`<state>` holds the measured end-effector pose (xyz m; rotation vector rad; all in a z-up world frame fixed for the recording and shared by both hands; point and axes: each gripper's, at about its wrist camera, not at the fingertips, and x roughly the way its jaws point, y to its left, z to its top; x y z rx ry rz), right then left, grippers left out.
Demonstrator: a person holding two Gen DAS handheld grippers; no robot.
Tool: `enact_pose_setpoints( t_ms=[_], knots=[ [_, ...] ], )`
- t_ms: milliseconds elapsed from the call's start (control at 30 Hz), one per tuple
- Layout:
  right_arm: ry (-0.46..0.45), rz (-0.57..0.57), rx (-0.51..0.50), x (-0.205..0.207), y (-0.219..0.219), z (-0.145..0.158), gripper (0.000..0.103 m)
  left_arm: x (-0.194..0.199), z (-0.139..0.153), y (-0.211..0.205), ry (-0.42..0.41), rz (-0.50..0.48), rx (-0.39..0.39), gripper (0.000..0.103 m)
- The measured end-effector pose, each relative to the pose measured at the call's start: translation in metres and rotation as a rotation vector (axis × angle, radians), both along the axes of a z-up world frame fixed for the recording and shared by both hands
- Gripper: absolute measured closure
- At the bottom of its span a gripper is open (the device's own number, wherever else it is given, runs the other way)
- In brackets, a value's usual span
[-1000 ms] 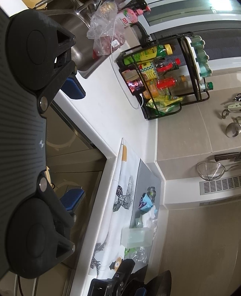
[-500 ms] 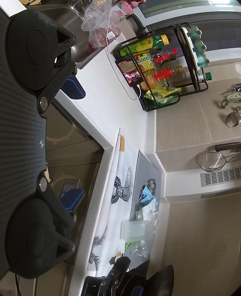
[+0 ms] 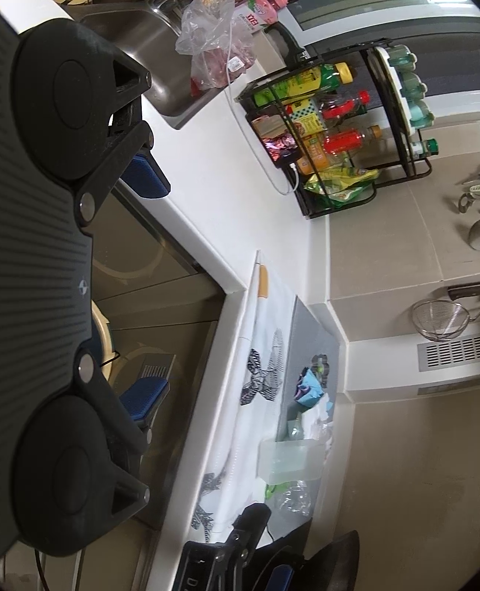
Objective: Collect trash
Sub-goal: 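Carry both tools toward the grey mat with the trash pile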
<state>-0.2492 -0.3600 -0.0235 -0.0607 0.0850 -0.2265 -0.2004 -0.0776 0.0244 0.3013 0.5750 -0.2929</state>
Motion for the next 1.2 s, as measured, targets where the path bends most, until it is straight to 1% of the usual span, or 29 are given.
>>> enact_pose_setpoints(
  t_ms=[367,600,700,800,867,1033,1200],
  knots=[
    [0.031,0.011,0.034,0.01,-0.013,-0.009,0.0,0.004,-0.017,-0.012,0.051,-0.002,0.035,0.0],
    [0.029,0.005,0.007,0.027,-0.028,-0.01,0.0,0.008,-0.02,-0.021,0.06,-0.004,0.067,0.0],
    [0.04,-0.006,0.037,0.036,-0.039,-0.011,0.0,0.012,-0.019,-0.024,0.067,0.006,0.07,0.0],
    [0.05,-0.003,0.098,0.036,-0.049,-0.015,0.0,0.016,-0.018,-0.027,0.08,0.015,0.069,0.0],
    [0.058,0.004,0.121,0.036,-0.053,-0.017,0.0,0.018,-0.019,-0.031,0.09,0.012,0.073,0.0],
    [0.05,-0.011,0.098,0.031,-0.058,-0.021,0.0,0.021,-0.024,-0.042,0.121,-0.01,0.088,0.0],
    [0.05,-0.018,0.121,0.032,-0.067,-0.023,0.0,0.023,-0.028,-0.053,0.132,-0.028,0.106,0.0]
  ],
)
